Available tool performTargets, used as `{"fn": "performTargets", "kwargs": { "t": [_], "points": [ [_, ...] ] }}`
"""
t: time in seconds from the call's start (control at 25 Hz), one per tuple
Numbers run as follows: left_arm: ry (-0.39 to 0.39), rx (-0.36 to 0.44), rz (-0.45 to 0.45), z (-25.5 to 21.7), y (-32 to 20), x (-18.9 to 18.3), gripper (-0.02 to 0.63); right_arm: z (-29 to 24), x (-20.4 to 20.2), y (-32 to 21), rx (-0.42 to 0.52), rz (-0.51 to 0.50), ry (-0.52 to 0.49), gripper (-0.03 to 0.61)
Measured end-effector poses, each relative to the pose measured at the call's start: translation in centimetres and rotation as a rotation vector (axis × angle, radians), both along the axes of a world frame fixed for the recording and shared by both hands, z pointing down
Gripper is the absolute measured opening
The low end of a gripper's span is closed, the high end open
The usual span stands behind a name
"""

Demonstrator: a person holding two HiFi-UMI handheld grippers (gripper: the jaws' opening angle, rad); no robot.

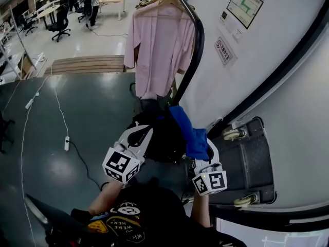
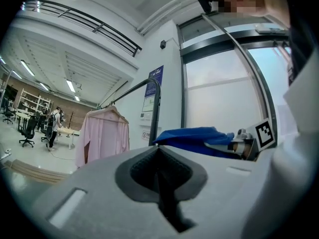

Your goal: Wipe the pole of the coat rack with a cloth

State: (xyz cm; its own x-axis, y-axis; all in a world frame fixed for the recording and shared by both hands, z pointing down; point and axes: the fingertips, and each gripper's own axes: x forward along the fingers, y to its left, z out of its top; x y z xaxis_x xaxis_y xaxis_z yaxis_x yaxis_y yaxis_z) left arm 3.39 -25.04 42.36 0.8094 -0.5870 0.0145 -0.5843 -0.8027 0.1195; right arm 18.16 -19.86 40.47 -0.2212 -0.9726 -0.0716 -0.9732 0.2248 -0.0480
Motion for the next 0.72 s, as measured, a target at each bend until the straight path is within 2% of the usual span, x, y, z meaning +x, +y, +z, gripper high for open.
{"fn": "performTargets", "kwargs": {
  "t": [0.72],
  "points": [
    [0.009,-0.005,0.029,0.0,1.4,1.5,-0.006,-0.5,1.3,1.9,0.0,0.024,0.002,0.069]
  ]
}}
